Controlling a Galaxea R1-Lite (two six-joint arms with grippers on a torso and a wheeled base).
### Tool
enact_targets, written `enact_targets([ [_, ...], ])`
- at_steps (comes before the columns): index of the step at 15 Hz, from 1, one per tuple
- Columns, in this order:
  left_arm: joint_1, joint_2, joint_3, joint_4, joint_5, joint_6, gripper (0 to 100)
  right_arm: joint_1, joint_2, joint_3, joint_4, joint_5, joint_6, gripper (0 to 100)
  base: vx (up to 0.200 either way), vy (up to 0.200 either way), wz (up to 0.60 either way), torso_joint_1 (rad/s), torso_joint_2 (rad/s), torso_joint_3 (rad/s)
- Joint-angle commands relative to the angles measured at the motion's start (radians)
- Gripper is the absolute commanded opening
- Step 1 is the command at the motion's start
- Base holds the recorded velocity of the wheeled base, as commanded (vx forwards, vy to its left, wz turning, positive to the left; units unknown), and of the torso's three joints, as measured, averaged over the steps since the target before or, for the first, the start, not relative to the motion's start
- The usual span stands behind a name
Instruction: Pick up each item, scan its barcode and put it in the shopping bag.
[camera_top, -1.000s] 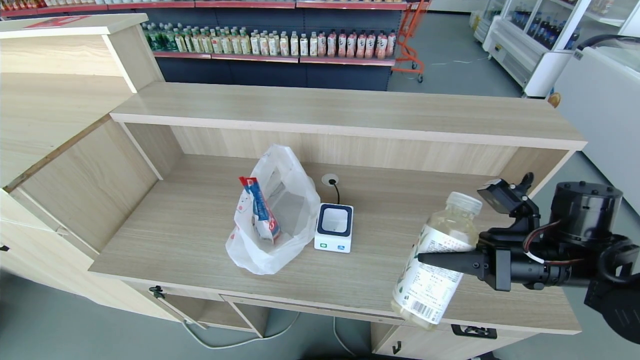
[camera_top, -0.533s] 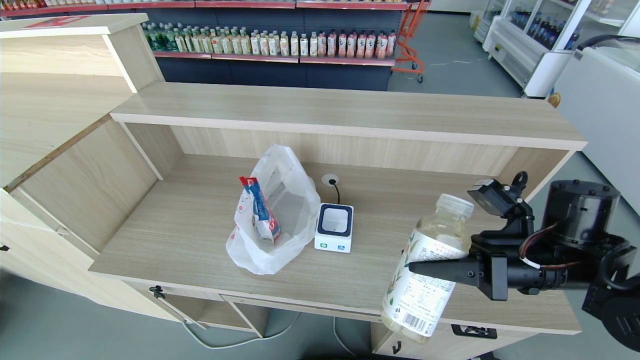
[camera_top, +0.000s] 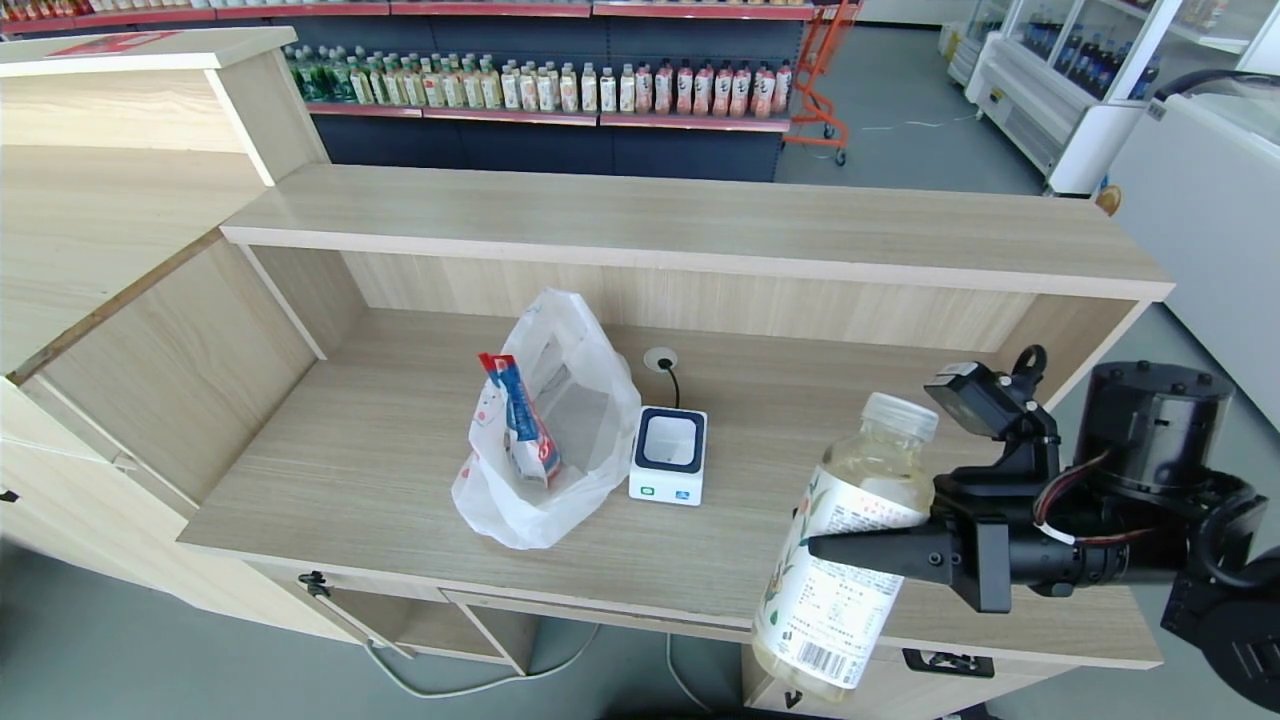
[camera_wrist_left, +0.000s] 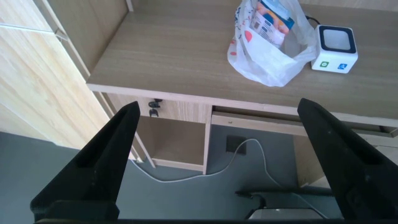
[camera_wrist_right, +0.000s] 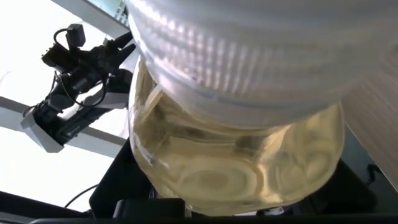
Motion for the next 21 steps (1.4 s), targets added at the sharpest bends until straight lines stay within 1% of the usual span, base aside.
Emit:
enact_targets([
  [1, 0.000, 0.000, 0.000, 0.000, 0.000, 0.000, 100, 0.002, 0.003, -0.001, -0.001, 0.000, 0.000, 0, 0.000, 0.000, 0.00, 0.000, 0.00, 0.000],
  [4, 0.000, 0.000, 0.000, 0.000, 0.000, 0.000, 100, 0.002, 0.005, -0.001, -0.007, -0.011, -0.007, 0, 0.000, 0.000, 0.00, 0.000, 0.00, 0.000],
  [5, 0.000, 0.000, 0.000, 0.000, 0.000, 0.000, 100, -0.003, 0.006, -0.008, -0.013, -0.018, -0.029, 0, 0.000, 0.000, 0.00, 0.000, 0.00, 0.000],
  [6, 0.000, 0.000, 0.000, 0.000, 0.000, 0.000, 100, -0.010, 0.014, -0.011, -0.027, -0.043, -0.078, 0, 0.000, 0.000, 0.00, 0.000, 0.00, 0.000],
  [7, 0.000, 0.000, 0.000, 0.000, 0.000, 0.000, 100, -0.036, 0.026, -0.011, -0.031, -0.078, -0.141, 0, 0.000, 0.000, 0.00, 0.000, 0.00, 0.000],
  [8, 0.000, 0.000, 0.000, 0.000, 0.000, 0.000, 100, -0.073, 0.034, -0.011, -0.033, -0.132, -0.254, 0, 0.000, 0.000, 0.00, 0.000, 0.00, 0.000],
  [9, 0.000, 0.000, 0.000, 0.000, 0.000, 0.000, 100, -0.098, 0.040, -0.011, -0.033, -0.164, -0.337, 0, 0.000, 0.000, 0.00, 0.000, 0.00, 0.000],
  [10, 0.000, 0.000, 0.000, 0.000, 0.000, 0.000, 100, -0.156, 0.046, -0.011, -0.033, -0.222, -0.514, 0, 0.000, 0.000, 0.00, 0.000, 0.00, 0.000],
  [11, 0.000, 0.000, 0.000, 0.000, 0.000, 0.000, 100, -0.199, 0.044, -0.012, -0.031, -0.262, -0.635, 0, 0.000, 0.000, 0.00, 0.000, 0.00, 0.000],
  [12, 0.000, 0.000, 0.000, 0.000, 0.000, 0.000, 100, -0.277, 0.046, -0.040, -0.033, -0.331, -0.836, 0, 0.000, 0.000, 0.00, 0.000, 0.00, 0.000],
  [13, 0.000, 0.000, 0.000, 0.000, 0.000, 0.000, 100, -0.300, 0.043, -0.060, -0.034, -0.359, -0.893, 0, 0.000, 0.000, 0.00, 0.000, 0.00, 0.000],
  [16, 0.000, 0.000, 0.000, 0.000, 0.000, 0.000, 100, -0.309, 0.046, -0.162, -0.033, -0.430, -0.985, 0, 0.000, 0.000, 0.00, 0.000, 0.00, 0.000],
  [19, 0.000, 0.000, 0.000, 0.000, 0.000, 0.000, 100, -0.311, 0.061, -0.172, -0.034, -0.443, -1.080, 0, 0.000, 0.000, 0.00, 0.000, 0.00, 0.000],
  [21, 0.000, 0.000, 0.000, 0.000, 0.000, 0.000, 100, -0.314, 0.072, -0.175, -0.034, -0.465, -1.120, 0, 0.000, 0.000, 0.00, 0.000, 0.00, 0.000],
])
